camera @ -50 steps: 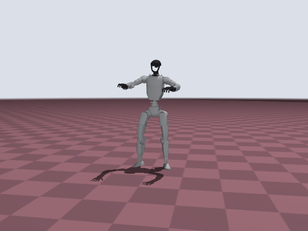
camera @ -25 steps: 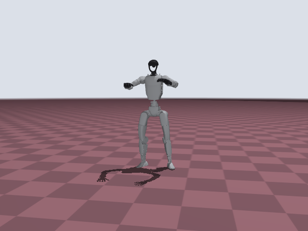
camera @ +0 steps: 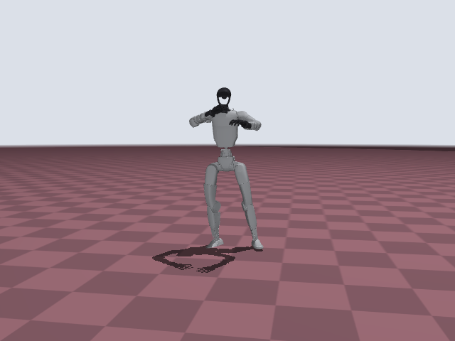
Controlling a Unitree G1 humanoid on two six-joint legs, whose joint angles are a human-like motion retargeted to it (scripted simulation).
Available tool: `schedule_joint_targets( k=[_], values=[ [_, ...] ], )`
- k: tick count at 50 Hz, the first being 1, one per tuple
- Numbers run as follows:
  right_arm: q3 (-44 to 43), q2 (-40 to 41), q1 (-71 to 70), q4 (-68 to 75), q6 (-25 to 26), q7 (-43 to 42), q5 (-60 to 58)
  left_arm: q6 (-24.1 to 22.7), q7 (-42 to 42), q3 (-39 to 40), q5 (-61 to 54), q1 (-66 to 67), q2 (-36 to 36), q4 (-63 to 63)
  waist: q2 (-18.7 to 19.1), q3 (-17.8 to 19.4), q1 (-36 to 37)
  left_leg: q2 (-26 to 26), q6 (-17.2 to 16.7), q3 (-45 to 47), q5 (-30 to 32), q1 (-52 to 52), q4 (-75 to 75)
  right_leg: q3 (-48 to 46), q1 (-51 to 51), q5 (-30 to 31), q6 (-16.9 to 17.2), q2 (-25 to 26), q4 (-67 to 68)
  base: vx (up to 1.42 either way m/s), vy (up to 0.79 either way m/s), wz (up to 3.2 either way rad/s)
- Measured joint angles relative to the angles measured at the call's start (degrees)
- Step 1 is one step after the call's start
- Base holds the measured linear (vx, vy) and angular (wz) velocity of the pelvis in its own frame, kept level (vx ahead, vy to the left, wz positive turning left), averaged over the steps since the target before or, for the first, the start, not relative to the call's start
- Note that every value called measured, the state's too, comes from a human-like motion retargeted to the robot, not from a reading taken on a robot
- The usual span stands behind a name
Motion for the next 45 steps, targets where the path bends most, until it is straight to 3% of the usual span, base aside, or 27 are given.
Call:
schedule_joint_targets(
  k=[9, 17, 30, 38, 40, 45],
  values=[
    [6.29, 10.34, -7.55, 10.64, 1.11, 3.61, -2.55, 0.03, -0.55, -1.44, -1.85, -2.99, -1.72, 1.54, -0.55, -0.41, 5.61, 1.56, -1.23, -2.08, 1.4, -1.52, -1.44, -1.8, -0.49, 0.24, 0.04, 2.01, -0.69, -0.01, -0.05, 0.16],
    [6.97, 13.75, -6.65, 18.21, 1.29, 3.67, -4.88, -0.6, -0.47, -1.96, -1.59, -3.76, -0.98, 0.48, -1.42, -0.42, 8.94, 2.28, -2.22, -3.21, 2.39, -2.53, -3.12, -2.84, -1.34, 0.61, 0.04, 3.09, -1.11, 0.0, 0.0, 0.0],
    [6.67, 7.88, -1.43, 18.86, 0.81, 4.11, -3.99, -1.05, 0.77, -1.33, 0.43, -3.45, 1.73, 1.47, -1.85, 0.37, 8.55, 1.17, -2.76, -3.6, 2.76, -2.31, -4.73, -3.46, -1.24, 0.78, 0.04, 2.25, -1.47, 0.0, 0.01, 0.01],
    [5.05, 4.67, 2.5, 27.25, 1.86, 3.88, -8.36, -1.39, 0.53, -0.93, 2.06, -2.71, 4.46, 0.99, -1.87, 0.34, 7.75, 1.13, -2.57, -2.02, 2.77, -2.44, -4.92, -2.14, -2.19, 1.62, 0.04, 2.49, -2.41, -0.01, 0.01, -0.1],
    [6.94, 1.74, 2.04, 26.46, 0.94, 7.55, -6.39, -1.34, -0.99, -0.59, 0.71, -2.51, 4.26, 1.14, -1.66, 0.25, 7.64, 1.5, -2.98, -1.5, 2.96, -2.73, -5.0, -1.77, -2.78, 1.87, 0.04, 2.96, -2.62, -0.03, -0.01, -0.2],
    [2.69, -0.76, 6.06, 28.49, 1.49, 7.36, -4.28, -1.35, -1.66, -0.04, 2.03, -1.49, 5.01, 1.38, -1.43, 0.02, 6.99, 1.96, -3.04, -0.5, 3.13, -3.2, -5.08, -0.92, -3.81, 2.42, 0.04, 3.63, -3.15, -0.02, -0.01, -0.16]
  ],
)
